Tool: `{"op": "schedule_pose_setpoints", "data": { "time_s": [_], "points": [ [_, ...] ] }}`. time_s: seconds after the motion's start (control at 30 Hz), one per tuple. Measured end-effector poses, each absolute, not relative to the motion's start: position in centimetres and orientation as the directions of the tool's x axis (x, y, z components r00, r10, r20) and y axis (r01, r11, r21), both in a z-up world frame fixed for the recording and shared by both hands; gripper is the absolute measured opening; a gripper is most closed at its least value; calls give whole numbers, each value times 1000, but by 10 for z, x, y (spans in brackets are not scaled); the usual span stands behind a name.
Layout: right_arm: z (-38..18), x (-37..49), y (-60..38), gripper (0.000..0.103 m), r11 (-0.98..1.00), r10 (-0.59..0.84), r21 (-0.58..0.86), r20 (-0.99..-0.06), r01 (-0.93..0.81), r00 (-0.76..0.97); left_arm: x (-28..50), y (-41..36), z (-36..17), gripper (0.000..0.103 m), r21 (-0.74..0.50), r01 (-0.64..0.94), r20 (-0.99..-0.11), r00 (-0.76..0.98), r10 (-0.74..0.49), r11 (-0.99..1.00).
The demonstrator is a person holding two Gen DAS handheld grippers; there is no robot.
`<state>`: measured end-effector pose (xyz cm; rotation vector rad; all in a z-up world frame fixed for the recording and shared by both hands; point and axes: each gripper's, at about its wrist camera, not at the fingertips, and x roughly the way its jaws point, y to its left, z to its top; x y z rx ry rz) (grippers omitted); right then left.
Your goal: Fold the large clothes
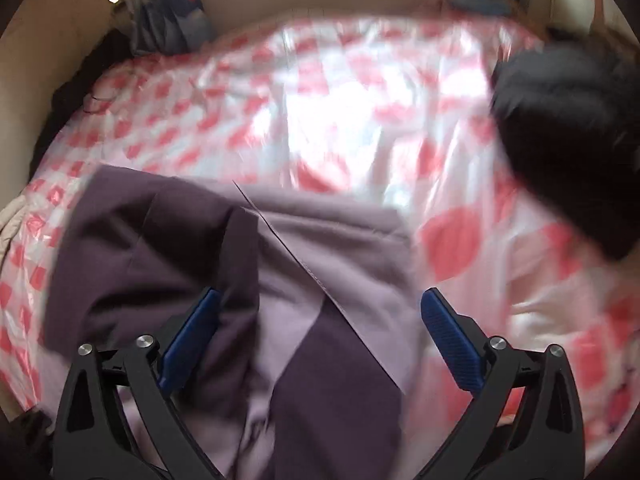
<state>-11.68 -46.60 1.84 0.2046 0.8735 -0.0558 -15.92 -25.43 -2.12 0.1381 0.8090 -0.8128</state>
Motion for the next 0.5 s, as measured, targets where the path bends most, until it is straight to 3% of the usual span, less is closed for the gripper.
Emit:
{"op": "schedule_pose_setpoints", "data": {
  "time_s": [0.1, 0.17, 0.27, 0.43, 0.5],
  "points": [
    [25, -148, -454, 97, 981, 22, 145, -739, 127, 673, -160, -253, -22, 59, -181, 691, -683, 424, -595, 700],
    [-12, -150, -445, 97, 984, 9, 122, -760, 129, 650, -166, -256, -23, 59, -157, 701, -680, 434, -591, 696],
    [-46, -151, -451, 97, 967, 50, 209, -718, 147, 694, -174, -265, -22, 60, -103, 710, -695, 450, -561, 697],
    [-30, -142, -452, 97, 978, 43, 162, -774, 132, 632, -182, -263, -17, 61, -79, 706, -705, 460, -540, 704],
    [-5, -146, -448, 97, 985, -20, 88, -792, 147, 610, -185, -261, -15, 62, -61, 702, -698, 479, -533, 710]
  ]
}}
